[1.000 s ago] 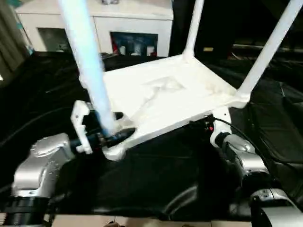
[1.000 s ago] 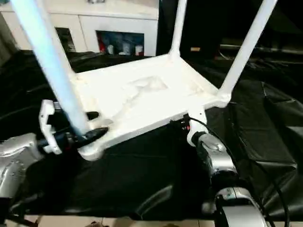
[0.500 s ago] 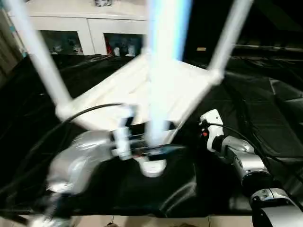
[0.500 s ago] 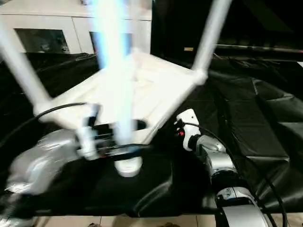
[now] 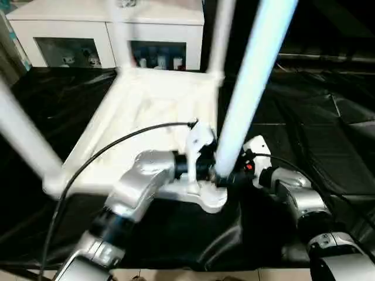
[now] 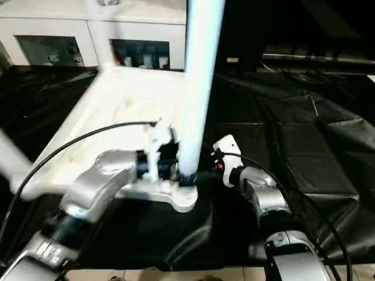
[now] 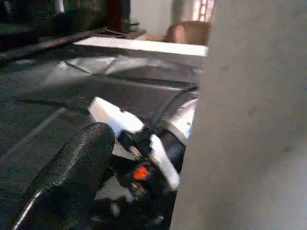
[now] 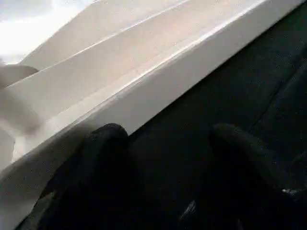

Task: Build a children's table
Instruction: Rotate table base

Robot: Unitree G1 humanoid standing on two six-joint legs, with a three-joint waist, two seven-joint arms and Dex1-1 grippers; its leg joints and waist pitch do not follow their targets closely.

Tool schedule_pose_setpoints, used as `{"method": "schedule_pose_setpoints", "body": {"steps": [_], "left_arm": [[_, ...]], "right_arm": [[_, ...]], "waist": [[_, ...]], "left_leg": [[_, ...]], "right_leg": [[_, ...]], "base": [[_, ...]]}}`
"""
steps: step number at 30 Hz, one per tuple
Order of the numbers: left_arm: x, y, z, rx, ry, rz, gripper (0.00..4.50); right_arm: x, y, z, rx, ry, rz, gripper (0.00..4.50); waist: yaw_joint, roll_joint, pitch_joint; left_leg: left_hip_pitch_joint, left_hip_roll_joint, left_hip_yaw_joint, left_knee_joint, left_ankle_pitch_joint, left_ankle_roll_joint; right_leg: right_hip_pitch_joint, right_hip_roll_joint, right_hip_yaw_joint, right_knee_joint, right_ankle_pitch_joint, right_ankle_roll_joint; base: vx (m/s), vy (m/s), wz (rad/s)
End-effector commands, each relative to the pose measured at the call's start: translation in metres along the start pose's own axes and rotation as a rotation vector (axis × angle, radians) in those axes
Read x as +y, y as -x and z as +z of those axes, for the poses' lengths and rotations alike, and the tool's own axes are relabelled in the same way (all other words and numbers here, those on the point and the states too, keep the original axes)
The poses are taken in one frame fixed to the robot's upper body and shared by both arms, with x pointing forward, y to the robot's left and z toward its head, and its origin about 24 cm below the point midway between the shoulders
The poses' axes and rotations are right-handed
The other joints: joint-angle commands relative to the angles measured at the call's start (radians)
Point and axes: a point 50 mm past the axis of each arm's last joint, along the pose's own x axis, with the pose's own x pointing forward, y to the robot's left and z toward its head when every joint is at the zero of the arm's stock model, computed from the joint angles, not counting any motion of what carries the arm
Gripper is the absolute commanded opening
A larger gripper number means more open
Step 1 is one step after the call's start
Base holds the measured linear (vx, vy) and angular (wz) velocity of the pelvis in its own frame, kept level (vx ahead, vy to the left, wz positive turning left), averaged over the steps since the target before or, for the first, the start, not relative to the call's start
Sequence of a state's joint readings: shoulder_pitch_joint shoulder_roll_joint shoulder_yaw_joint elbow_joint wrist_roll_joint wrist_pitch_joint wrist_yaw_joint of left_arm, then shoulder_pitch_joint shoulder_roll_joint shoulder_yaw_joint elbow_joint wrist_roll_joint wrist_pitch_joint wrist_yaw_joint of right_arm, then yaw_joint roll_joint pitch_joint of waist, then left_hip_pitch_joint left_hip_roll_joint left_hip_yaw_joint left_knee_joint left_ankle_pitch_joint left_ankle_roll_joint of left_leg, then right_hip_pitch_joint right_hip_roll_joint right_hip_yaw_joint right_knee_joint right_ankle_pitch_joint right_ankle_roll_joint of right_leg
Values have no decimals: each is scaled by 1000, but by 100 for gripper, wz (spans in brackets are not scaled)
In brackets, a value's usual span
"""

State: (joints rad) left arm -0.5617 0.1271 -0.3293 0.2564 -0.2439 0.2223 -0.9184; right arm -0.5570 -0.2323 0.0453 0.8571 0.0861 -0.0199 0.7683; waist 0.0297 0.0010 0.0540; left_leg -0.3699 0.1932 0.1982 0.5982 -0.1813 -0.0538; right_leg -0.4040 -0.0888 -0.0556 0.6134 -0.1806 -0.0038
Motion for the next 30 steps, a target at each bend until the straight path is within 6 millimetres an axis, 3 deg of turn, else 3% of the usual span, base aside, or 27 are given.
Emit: {"method": "schedule_pose_setpoints", "body": {"steps": [1,8,11,15,17,18,20,21,25,29,30], "left_arm": [[5,-1,-5,52,-32,43,436],[5,7,-10,36,-31,29,436],[1,23,-19,88,-37,-42,436],[3,47,-35,225,-68,-108,436],[4,50,-36,240,-70,-111,436],[7,58,-40,289,-89,-118,436],[9,64,-43,329,-86,-134,436],[12,70,-44,363,-101,-131,420],[18,73,-47,405,-136,-123,391],[17,73,-49,419,-104,-148,357],[16,73,-49,422,-98,-156,348]], "right_arm": [[5,-7,8,-29,18,29,333],[-16,14,18,-71,36,-32,333],[-21,29,22,-78,85,-2,333],[-16,46,19,-29,154,106,333],[-16,48,18,-19,164,121,333],[-12,54,16,16,196,163,333],[-9,59,14,46,224,201,333],[-4,64,12,82,250,250,333],[3,77,19,89,262,323,333],[9,83,24,103,273,374,333],[10,85,25,106,276,386,333]], "waist": [[7,-1,-69],[12,-3,-68],[16,2,-68],[21,10,-68],[23,10,-69],[25,16,-67],[26,13,-66],[34,12,-63],[37,14,-61],[36,13,-63],[37,19,-63]], "left_leg": [[7,31,-17,-66,-226,53],[10,33,-17,-68,-248,47],[8,33,-17,-67,-233,55],[11,34,-16,-68,-230,64],[12,35,-15,-68,-230,62],[13,36,-15,-69,-247,53],[14,35,-14,-70,-258,51],[13,37,-16,-73,-268,52],[13,34,-18,-75,-285,41],[11,38,-20,-76,-279,36],[13,39,-20,-76,-280,37]], "right_leg": [[55,-47,34,-74,-178,-261],[53,-47,35,-77,-208,-251],[54,-47,35,-74,-192,-249],[51,-40,33,-72,-159,-249],[52,-41,33,-70,-151,-256],[50,-42,34,-72,-168,-258],[49,-42,34,-75,-182,-256],[52,-43,35,-77,-213,-236],[48,-46,36,-84,-273,-212],[49,-50,37,-82,-261,-222],[47,-49,37,-82,-257,-223]], "base": [[0,0,0],[0,0,0],[0,0,0],[0,0,0],[0,0,0],[0,0,0],[0,0,0],[0,0,0],[0,0,0],[0,0,0],[0,0,0]]}}
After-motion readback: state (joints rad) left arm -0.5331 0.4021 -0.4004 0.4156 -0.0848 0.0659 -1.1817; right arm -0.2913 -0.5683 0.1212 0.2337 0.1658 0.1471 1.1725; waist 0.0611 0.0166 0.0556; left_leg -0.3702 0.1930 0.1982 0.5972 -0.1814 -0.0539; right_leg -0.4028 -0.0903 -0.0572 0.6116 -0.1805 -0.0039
